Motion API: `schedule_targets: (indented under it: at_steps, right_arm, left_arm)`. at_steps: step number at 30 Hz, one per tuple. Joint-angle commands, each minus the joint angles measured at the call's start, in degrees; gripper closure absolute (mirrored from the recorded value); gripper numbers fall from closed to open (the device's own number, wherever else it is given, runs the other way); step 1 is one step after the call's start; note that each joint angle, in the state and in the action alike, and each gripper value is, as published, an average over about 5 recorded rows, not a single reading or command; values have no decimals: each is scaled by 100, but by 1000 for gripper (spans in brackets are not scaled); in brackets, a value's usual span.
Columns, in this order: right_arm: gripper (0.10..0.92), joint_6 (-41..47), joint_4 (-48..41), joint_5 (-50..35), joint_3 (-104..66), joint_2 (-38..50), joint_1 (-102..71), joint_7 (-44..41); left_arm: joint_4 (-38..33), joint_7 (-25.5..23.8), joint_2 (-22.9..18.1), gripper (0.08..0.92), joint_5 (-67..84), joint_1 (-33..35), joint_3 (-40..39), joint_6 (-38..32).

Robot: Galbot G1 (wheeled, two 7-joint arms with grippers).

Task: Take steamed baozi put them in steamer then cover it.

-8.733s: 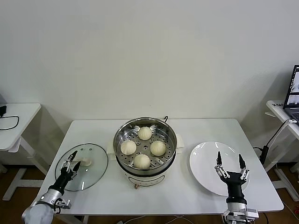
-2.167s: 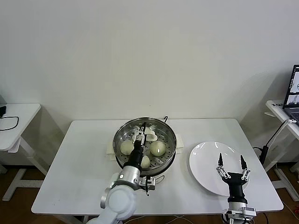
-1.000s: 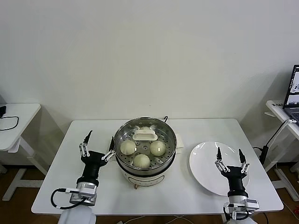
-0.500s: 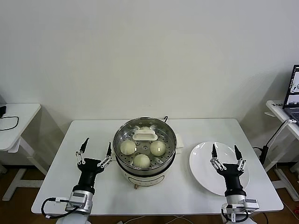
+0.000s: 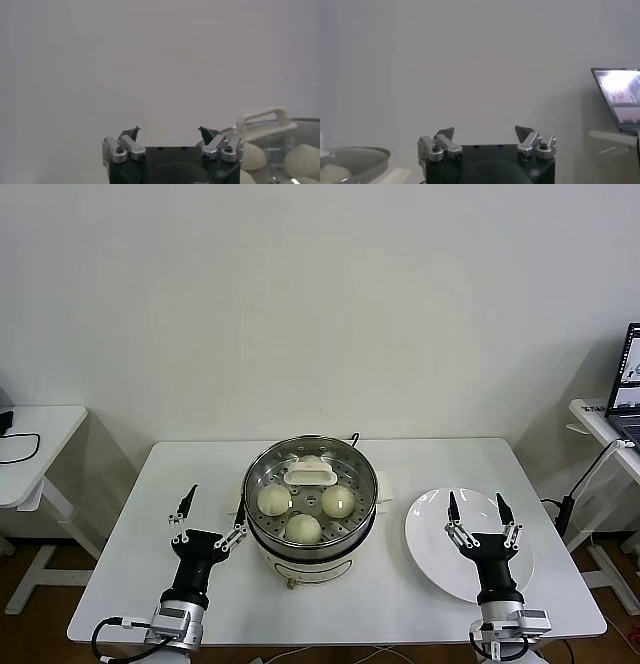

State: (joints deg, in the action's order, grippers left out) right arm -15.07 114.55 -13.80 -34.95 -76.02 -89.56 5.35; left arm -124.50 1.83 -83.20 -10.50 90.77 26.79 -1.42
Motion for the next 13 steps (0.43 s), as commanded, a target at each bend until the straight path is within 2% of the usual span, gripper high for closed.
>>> schedule_targets:
  at_steps: [1, 13]
  right_arm:
    - [203, 65, 59, 53, -10, -13, -18, 4]
    - [203, 50, 11, 55, -73, -19, -15, 3]
  left_arm:
    - [-28, -9, 4, 177, -154, 53, -217, -63]
    - [1, -21, 13, 177, -174, 63, -264, -114]
